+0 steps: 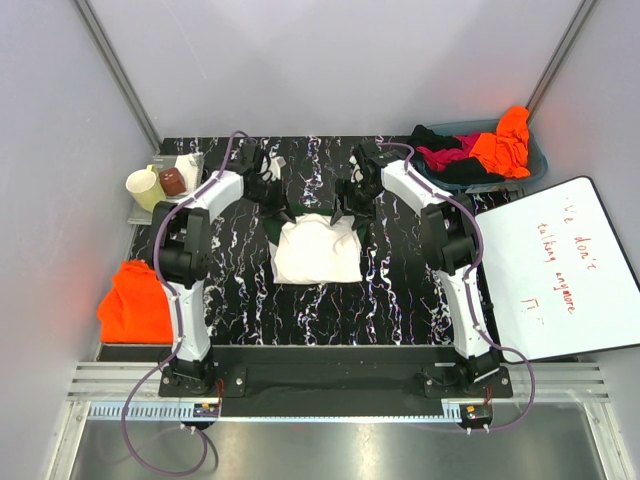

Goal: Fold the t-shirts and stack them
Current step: Neatly place the folded tshirt to the corner

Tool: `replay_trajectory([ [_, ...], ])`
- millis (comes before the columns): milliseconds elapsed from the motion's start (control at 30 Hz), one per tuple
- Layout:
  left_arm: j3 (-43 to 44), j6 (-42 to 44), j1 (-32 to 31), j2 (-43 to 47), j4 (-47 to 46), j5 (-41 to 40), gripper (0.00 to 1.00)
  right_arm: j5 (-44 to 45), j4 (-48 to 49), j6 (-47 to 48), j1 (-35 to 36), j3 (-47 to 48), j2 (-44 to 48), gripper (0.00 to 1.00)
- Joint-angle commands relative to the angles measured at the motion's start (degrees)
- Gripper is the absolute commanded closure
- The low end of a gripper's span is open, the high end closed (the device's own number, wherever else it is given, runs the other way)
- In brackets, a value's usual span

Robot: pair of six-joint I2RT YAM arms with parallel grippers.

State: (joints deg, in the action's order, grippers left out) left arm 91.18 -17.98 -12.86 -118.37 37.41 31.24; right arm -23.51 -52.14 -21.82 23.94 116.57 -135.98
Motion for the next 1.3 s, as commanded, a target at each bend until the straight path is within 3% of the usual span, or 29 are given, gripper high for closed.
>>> replay_trajectory([
  [0, 0.49, 0.4, 1.17, 2.96, -1.73, -2.14, 1.0, 0.57, -0.33, 0.64, -0.13, -0.73, -0.69, 0.25],
  [500, -1.61, -0.39, 4.95, 0.86, -1.2, -6.99, 1.0, 2.06, -0.42, 0.64, -0.13, -1.61, -1.74, 0.24],
  [600, -2.05, -0.57, 5.13, 2.42, -1.28, -6.81, 0.77, 2.24, -0.33, 0.9, -0.13, -1.7, -0.95, 0.23],
  [633, -2.4, -0.31, 5.22, 3.48, -1.46, -7.16, 0.48, 2.15, -0.33, 1.08, -0.13, -1.61, -0.43, 0.22],
  [733, -3.98, 0.83, 5.39, 9.63, -1.72, -8.56, 0.12, 2.41, -0.33, 1.78, -0.13, -1.35, 3.34, 0.17],
  [767, -4.68, 1.1, 5.48, 11.47, -1.72, -9.09, 0.05, 2.76, -0.24, 2.13, -0.13, -1.44, 5.71, 0.14],
  [900, -11.18, 1.19, 5.74, 21.32, -1.81, -10.32, 0.01, 4.08, -0.42, 2.66, -0.13, -3.01, 11.43, 0.01],
  [1067, -23.99, -0.3, 5.74, 27.48, -3.04, -9.11, 0.01, 3.91, 0.19, 2.93, -0.13, -9.25, 16.88, 0.0],
  [1267, -38.76, -8.2, 5.74, 30.12, -14.7, -1.99, 0.01, 3.56, 2.39, 2.49, -0.13, -15.41, 21.11, 0.0],
])
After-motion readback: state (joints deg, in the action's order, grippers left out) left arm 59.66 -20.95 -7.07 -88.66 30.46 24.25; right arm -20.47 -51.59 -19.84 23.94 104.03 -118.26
